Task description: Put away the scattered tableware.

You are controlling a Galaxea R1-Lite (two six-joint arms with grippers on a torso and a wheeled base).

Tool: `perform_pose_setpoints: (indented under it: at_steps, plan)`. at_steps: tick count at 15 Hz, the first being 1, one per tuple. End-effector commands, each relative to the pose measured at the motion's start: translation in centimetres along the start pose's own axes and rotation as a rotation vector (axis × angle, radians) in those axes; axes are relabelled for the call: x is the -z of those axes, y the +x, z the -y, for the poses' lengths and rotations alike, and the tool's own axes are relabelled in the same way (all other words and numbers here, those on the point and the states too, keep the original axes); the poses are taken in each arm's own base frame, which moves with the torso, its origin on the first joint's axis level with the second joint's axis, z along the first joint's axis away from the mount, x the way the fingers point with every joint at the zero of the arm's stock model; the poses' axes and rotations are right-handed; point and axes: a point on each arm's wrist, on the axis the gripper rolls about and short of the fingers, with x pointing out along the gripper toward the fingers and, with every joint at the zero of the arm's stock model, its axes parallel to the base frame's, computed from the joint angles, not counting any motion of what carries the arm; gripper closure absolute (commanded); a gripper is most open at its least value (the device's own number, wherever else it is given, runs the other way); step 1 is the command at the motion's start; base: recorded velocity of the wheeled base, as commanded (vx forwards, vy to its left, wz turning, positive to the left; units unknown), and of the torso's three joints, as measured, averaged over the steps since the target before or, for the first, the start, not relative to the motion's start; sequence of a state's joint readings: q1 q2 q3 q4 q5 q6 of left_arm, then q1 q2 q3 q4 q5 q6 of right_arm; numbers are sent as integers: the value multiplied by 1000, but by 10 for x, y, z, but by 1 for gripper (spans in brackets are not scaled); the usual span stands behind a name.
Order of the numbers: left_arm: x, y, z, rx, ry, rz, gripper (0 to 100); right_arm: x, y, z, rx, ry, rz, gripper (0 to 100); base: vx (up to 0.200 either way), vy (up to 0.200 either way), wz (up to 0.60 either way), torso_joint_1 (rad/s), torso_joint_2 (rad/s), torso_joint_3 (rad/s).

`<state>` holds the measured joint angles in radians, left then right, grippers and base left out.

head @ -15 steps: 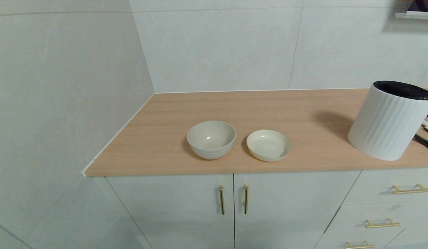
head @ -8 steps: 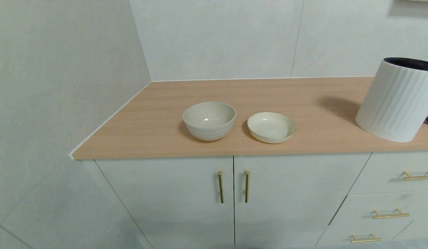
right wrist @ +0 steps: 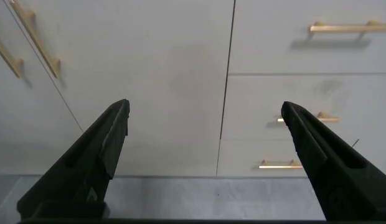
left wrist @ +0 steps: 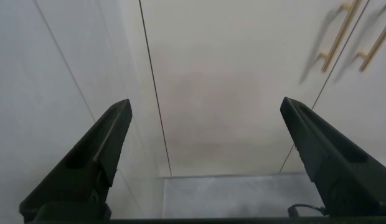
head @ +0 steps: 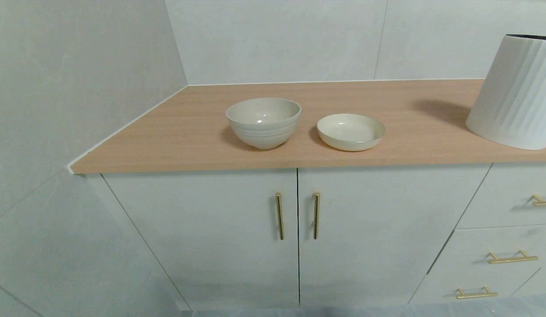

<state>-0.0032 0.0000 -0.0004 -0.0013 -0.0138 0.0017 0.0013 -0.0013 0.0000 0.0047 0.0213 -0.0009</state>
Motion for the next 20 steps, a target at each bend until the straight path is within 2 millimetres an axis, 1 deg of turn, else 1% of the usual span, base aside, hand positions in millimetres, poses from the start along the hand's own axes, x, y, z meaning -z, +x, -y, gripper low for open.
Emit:
perform_pose_setpoints:
  at_steps: [1,5,7,13,14,18,19,20]
  plan:
    - [0,0,0,0,0,-3,0,0,0,0,0,-1,-1,0,0,0,0,-159,456,305]
    - [0,0,0,0,0,-2,0,0,0,0,0,-1,-1,0,0,0,0,-123,448,314]
    - [0,0,0,0,0,-3,0,0,0,0,0,-2,-1,0,0,0,0,-46,193,146]
    - [0,0,0,0,1,-2,0,0,0,0,-5,-8,-1,0,0,0,0,-3,13,8]
    - [0,0,0,-2,1,-2,0,-1,2,0,-14,-66,-27,0,0,0,0,0,0,0]
    - [0,0,0,0,0,-3,0,-1,0,0,-7,-68,2,0,0,0,0,0,0,0]
    - [0,0,0,0,3,-3,0,-9,-2,-1,-16,-67,44,0,0,0,0,0,0,0]
    - [0,0,0,0,3,-3,0,-24,-6,-1,-25,-65,92,0,0,0,0,0,0,0]
